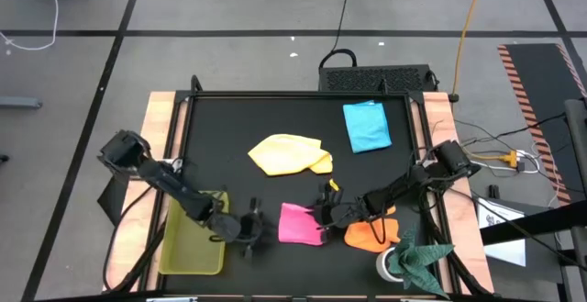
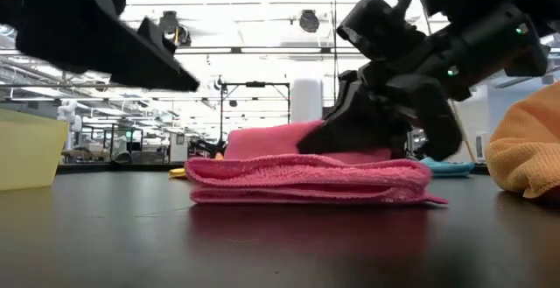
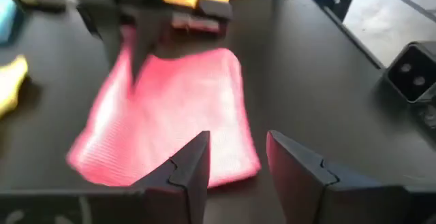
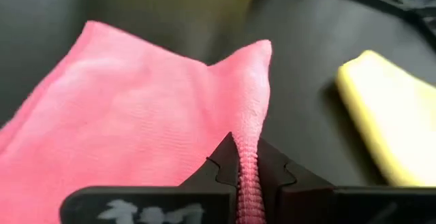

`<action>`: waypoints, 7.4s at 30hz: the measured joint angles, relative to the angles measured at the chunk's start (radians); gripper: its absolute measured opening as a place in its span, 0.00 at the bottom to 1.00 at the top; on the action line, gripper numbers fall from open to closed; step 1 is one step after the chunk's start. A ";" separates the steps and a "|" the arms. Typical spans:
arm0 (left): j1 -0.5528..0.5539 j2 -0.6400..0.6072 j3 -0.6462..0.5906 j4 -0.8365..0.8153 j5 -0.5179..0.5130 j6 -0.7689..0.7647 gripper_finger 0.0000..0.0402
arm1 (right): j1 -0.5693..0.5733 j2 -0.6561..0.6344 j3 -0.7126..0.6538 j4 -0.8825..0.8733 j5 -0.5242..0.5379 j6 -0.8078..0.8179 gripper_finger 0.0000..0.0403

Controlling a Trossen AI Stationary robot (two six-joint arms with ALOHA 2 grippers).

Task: Fold microfiber towels
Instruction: Fold the pink microfiber towel, then adjust the yellow bin on the table

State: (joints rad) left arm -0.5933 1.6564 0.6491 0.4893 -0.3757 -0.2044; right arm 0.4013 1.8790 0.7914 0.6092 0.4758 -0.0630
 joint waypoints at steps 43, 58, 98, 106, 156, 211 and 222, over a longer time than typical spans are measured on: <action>0.282 0.347 0.061 0.301 0.009 -0.176 0.04 | -0.105 -0.097 0.000 -0.111 0.030 -0.054 0.02; 0.286 0.347 0.061 0.332 0.013 -0.182 0.06 | -0.105 -0.063 0.000 -0.095 -0.129 0.075 0.03; 0.399 0.091 0.061 0.016 0.017 -0.199 0.17 | -0.132 -0.199 0.000 -0.267 -0.254 0.344 0.28; 0.375 0.092 0.061 -0.114 -0.012 -0.224 0.12 | -0.133 -0.177 -0.074 -0.238 -0.271 0.421 0.01; 0.374 0.140 0.066 -0.021 0.123 -0.086 0.11 | -0.158 -0.100 -0.154 0.007 -0.267 0.458 0.14; 0.200 -0.239 0.204 -1.711 0.170 -0.118 0.56 | -0.137 -0.189 -0.155 -0.016 -0.298 0.383 0.43; 0.270 -0.240 0.188 -1.522 0.316 -0.065 0.03 | -0.137 -0.189 -0.155 -0.018 -0.298 0.383 0.43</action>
State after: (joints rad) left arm -0.3233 1.4162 0.8368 -1.0330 -0.0600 -0.2691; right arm 0.2646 1.6901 0.6365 0.5913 0.1776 0.3199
